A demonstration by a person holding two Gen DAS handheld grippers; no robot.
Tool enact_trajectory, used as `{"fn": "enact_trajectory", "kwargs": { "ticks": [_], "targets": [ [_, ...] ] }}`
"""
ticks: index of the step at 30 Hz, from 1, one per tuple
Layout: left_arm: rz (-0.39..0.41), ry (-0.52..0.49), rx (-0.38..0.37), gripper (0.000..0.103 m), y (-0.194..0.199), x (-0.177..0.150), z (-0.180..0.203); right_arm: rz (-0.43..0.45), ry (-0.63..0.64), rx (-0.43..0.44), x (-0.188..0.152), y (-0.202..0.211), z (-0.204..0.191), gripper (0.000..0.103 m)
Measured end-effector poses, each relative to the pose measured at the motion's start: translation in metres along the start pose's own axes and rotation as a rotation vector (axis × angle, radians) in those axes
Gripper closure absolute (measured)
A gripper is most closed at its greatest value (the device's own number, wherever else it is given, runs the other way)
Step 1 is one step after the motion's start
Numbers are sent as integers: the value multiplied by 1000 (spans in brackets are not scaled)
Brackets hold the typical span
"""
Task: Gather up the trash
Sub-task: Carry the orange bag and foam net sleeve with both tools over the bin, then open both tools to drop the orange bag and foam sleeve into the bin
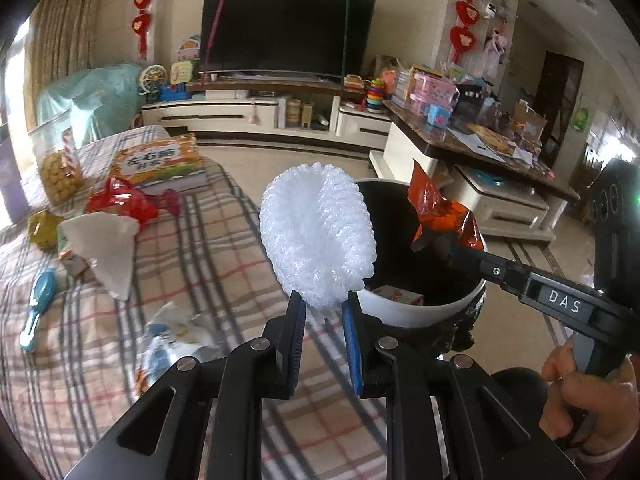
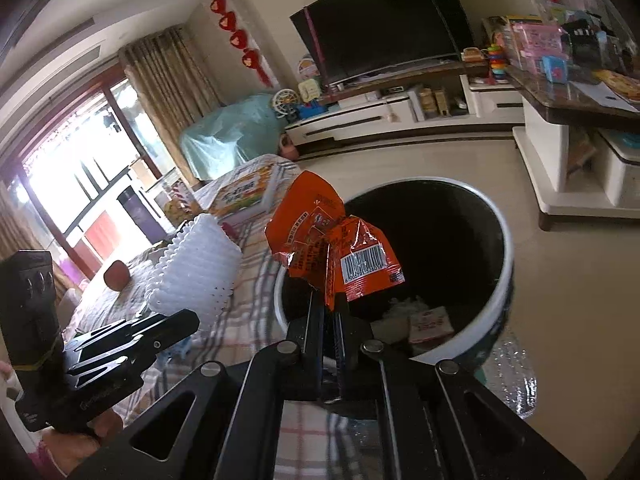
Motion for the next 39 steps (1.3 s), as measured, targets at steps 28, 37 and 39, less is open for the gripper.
{"fn": "enact_trajectory", "kwargs": {
  "ticks": [28, 37, 39],
  "targets": [
    [-68, -38, -62, 81, -66, 32, 32, -36, -18, -62, 16, -4, 40, 95],
    [-51, -18, -43, 52, -62, 32, 32, -28, -16, -84, 18, -2, 38, 56],
    [-48, -13, -45, 52, -58, 30, 30, -19, -13, -87, 17, 1, 37, 53]
  ]
}}
Point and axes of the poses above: each gripper's, at about its wrist camera, not at the fingertips, and y roughly against the way its jaws point, z to its right, x to its top, the point moved 2 cm from there along -y, roughly the way its jaws point, and after that the axes turned 4 degrees about -x, right-handed, at the moved point
